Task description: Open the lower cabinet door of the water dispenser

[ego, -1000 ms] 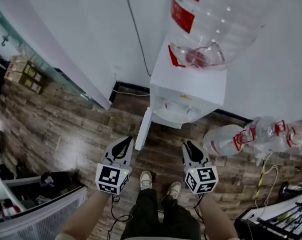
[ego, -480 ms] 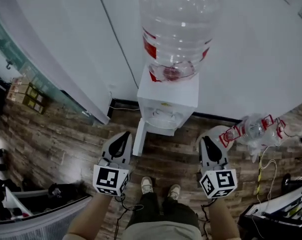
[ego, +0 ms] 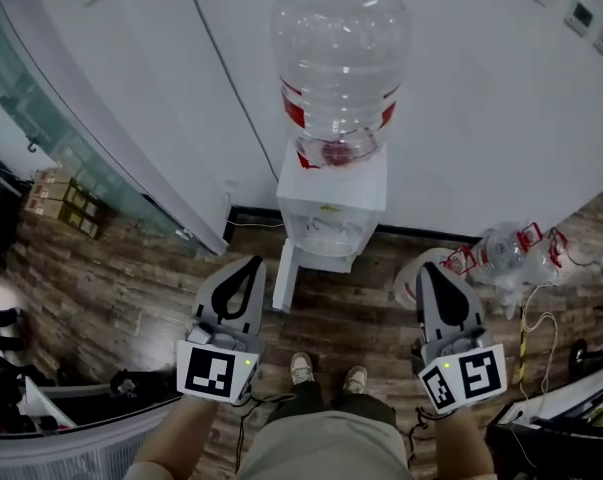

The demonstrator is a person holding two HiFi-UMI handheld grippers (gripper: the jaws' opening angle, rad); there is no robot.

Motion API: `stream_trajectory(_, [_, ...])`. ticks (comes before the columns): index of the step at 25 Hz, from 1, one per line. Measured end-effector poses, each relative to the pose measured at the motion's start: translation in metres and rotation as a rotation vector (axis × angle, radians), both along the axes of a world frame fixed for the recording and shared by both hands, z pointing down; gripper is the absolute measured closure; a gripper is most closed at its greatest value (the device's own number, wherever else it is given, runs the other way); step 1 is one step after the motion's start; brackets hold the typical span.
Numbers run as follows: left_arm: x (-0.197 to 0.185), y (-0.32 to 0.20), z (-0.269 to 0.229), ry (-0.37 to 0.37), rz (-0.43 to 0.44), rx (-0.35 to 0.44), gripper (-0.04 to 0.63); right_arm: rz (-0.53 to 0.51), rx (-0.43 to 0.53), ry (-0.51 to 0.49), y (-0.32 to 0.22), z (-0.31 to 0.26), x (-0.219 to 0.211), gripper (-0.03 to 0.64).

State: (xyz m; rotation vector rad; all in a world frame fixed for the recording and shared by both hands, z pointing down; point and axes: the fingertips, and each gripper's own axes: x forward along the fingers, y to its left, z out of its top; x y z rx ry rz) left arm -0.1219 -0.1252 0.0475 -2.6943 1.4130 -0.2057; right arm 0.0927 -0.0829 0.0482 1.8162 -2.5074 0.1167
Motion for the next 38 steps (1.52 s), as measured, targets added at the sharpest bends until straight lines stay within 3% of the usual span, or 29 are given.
stream_trajectory(7, [0.003,0.027,-0.044,-0.027,0.047,0.067,0.591,-0.048,0.06,0.03,0.033,-0.047,-0.013,0.611])
stream_trajectory(17, [-0.001,0.047,-0.082,-0.022,0.043,0.128,0.591,-0.082,0.111,0.077,0.058,-0.08,-0.032,0.611])
stream_trajectory(21, [0.005,0.056,-0.082,-0.072,0.058,0.149,0.591,-0.066,0.128,0.09,0.055,-0.085,-0.02,0.611])
stream_trajectory(38, [0.014,0.053,-0.077,-0.055,0.061,0.126,0.591,-0.084,0.123,0.104,0.048,-0.084,-0.014,0.611])
